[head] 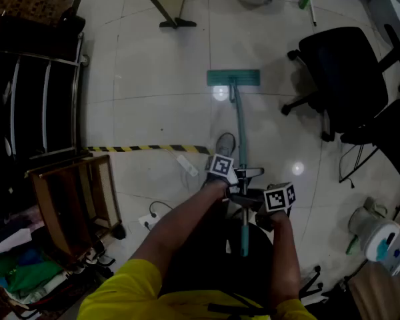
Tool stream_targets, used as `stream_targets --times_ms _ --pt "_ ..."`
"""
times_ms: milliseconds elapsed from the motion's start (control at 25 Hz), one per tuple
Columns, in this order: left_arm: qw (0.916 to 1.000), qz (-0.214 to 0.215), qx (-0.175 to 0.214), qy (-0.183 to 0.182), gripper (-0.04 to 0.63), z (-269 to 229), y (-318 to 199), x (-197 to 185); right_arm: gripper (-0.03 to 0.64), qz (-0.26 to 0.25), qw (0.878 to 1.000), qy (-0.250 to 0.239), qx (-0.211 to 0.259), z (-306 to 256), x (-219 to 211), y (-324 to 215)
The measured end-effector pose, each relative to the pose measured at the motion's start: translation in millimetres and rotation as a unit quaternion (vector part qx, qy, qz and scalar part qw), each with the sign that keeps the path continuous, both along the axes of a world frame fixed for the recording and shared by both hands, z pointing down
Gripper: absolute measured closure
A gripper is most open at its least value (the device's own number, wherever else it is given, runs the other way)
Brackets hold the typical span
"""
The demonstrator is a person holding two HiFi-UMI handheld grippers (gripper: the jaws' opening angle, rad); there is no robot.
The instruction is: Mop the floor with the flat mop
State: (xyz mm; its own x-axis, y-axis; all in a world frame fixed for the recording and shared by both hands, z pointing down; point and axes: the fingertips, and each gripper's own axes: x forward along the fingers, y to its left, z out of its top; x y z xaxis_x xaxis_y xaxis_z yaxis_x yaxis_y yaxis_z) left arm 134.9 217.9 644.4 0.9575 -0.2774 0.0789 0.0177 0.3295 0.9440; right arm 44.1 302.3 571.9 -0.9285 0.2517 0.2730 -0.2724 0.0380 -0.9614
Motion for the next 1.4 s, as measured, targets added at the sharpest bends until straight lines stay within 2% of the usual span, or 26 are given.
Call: stream_targets --times_ms 200,360,440,560,680,800,960,1120,1200,1320,1400 --pt "0.9986 0.019 0.042 -0.028 0.471 34 -160 -56 0.379 0.036 0.999 0.013 0.016 31 -58 -159" --pt "0.9963 0.048 0.048 -0.053 0.474 59 -270 -95 0.387 0.068 0.997 0.015 0.029 52 -98 -272" --pt "0.9957 0.061 0.048 -0.049 0.482 60 -308 -104 0.385 0.087 0.996 0.008 0.032 55 -110 -311" --pt "0.9955 0.065 0.059 -0.034 0.477 45 -327 -107 0.376 0.074 0.996 0.007 0.051 46 -116 -330" --pt "0.9961 0.056 0.065 -0.022 0.468 16 -295 -98 0.367 0.057 0.997 -0.001 0.058 14 -108 -297" --pt "0.9962 0.049 0.065 -0.030 0.468 -28 -224 -74 0.365 0.048 0.998 -0.004 0.051 -28 -80 -224" --pt "0.9986 0.025 0.047 -0.005 0.474 -77 -122 -38 0.367 0.031 0.999 0.011 0.031 -66 -41 -119" --pt "0.9998 -0.009 -0.006 0.017 0.474 -62 -48 -13 0.360 0.018 1.000 0.019 -0.007 -63 -16 -51" --pt "0.9998 -0.010 -0.016 0.009 0.472 -40 -28 -6 0.357 0.008 1.000 0.023 -0.019 -47 -9 -33" --pt "0.9997 -0.023 -0.008 -0.002 0.474 -13 -32 -10 0.357 -0.020 0.999 0.036 -0.010 -16 -11 -31" --pt "0.9994 -0.028 -0.018 0.005 0.481 0 -54 -17 0.374 -0.014 0.999 0.034 -0.010 4 -19 -51"
